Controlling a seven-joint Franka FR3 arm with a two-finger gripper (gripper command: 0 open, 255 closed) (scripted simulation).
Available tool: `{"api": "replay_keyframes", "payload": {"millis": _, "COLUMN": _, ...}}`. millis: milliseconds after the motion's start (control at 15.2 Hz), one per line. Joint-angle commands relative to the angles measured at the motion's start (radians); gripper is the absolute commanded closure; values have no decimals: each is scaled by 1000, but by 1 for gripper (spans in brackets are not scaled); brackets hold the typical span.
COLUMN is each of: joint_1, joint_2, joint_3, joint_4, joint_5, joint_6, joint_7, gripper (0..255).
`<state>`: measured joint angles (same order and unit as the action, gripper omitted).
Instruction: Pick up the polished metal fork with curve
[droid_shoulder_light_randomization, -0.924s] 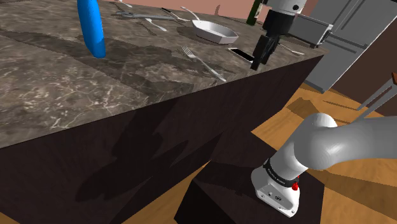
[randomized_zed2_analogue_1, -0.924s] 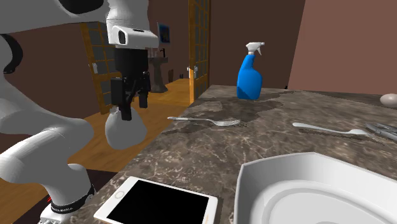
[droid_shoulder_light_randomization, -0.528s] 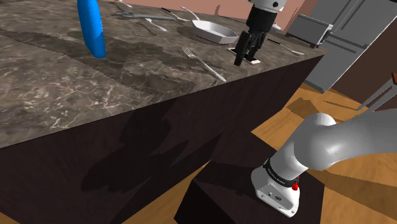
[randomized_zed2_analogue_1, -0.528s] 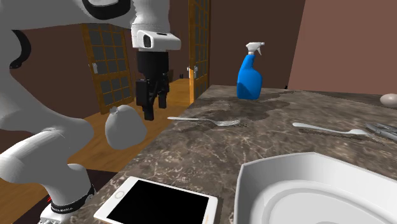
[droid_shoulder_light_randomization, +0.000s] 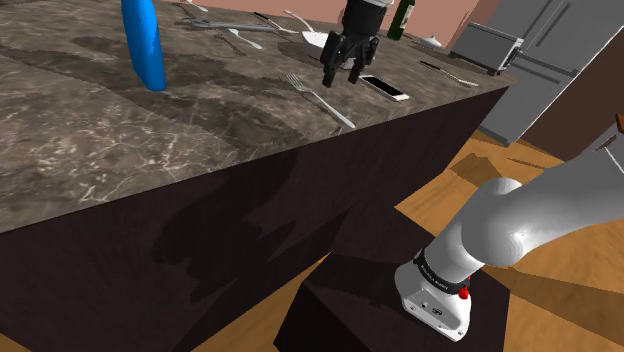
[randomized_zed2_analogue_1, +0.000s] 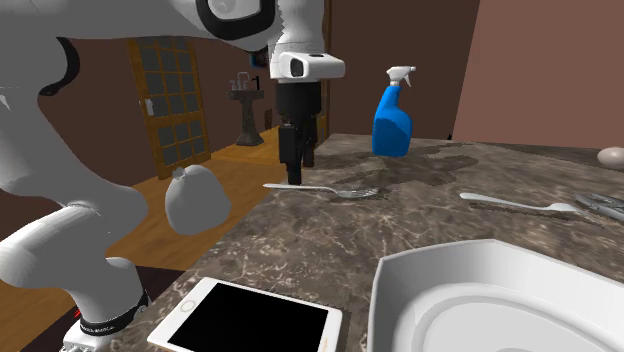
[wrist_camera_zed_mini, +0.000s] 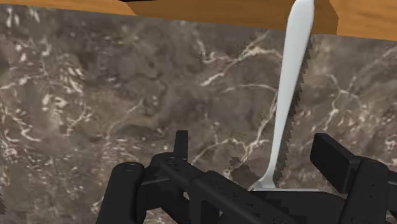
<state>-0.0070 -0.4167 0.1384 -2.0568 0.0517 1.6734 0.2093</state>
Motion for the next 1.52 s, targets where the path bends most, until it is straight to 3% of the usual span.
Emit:
{"api": "replay_keyframes", "payload": {"millis": 0, "joint_1": -3, "joint_2": 73, "joint_3": 17, "joint_4": 60, "joint_5": -2, "joint_6": 30, "joint_7": 39, "gripper": 0}}
{"api": "replay_keyframes", "payload": {"millis": 264, "joint_1": -8, "joint_2": 208, "joint_3": 44, "joint_4": 185, "joint_5": -19, "joint_6": 70, "joint_7": 110, "gripper": 0}}
{"api": "replay_keyframes", "payload": {"millis": 924, "joint_1": -6, "joint_2": 199, "joint_3": 45, "joint_4": 75, "joint_5": -17, "joint_6": 172, "joint_7": 109, "gripper": 0}}
{"api": "replay_keyframes", "payload": {"millis": 990, "joint_1": -6, "joint_2": 200, "joint_3": 45, "joint_4": 75, "joint_5": -17, "joint_6": 172, "joint_7": 109, "gripper": 255}}
{"api": "replay_keyframes", "payload": {"millis": 1452, "joint_1": -5, "joint_2": 197, "joint_3": 46, "joint_4": 76, "joint_5": -16, "joint_6": 168, "joint_7": 111, "gripper": 255}}
